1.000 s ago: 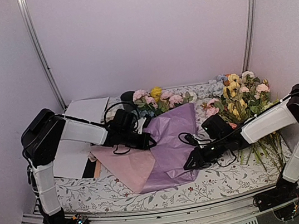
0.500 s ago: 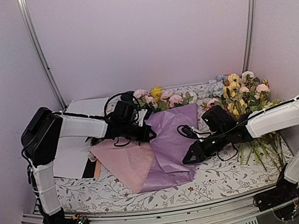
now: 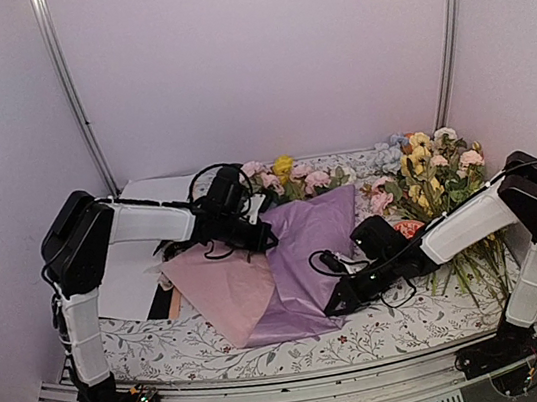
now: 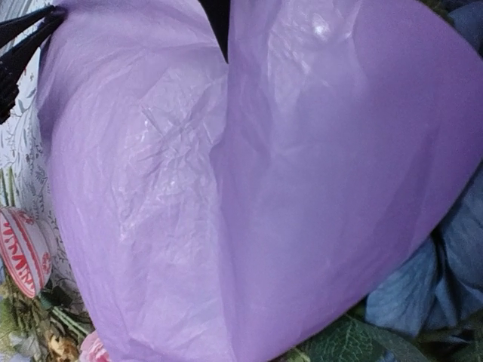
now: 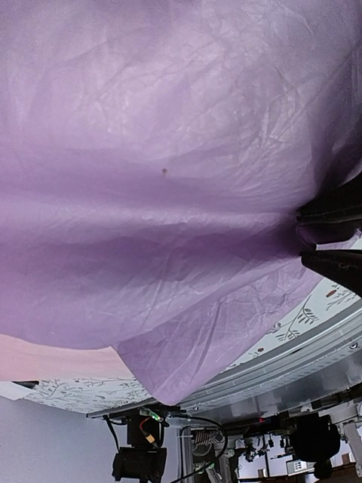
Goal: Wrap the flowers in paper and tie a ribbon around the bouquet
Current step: Press the fold line of the 2/3-folded wrapping paper.
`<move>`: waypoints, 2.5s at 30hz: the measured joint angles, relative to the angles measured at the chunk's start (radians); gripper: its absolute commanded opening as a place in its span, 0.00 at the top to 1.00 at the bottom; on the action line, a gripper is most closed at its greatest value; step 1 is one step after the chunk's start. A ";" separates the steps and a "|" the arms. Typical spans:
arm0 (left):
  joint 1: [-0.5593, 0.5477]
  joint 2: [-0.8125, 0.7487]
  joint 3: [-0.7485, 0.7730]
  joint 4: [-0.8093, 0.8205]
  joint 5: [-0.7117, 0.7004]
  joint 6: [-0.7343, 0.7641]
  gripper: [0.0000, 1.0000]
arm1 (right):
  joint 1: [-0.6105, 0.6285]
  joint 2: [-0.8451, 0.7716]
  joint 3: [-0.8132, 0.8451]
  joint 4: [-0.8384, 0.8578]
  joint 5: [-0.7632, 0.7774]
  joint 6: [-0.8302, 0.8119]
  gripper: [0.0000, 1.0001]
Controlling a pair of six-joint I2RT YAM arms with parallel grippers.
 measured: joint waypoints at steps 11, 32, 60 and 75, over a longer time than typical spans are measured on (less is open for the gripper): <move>0.014 -0.123 -0.052 -0.007 -0.016 -0.051 0.37 | 0.005 0.000 0.001 0.002 0.007 0.001 0.85; -0.226 -0.311 -0.493 0.195 0.024 -0.312 0.35 | 0.006 0.000 0.009 -0.017 -0.004 0.019 0.84; -0.191 -0.163 -0.291 -0.101 0.158 -0.101 1.00 | 0.001 -0.179 -0.053 -0.199 0.089 0.003 0.62; -0.178 -0.156 -0.281 -0.127 0.146 -0.075 1.00 | 0.033 -0.169 0.116 -0.225 0.008 -0.034 0.94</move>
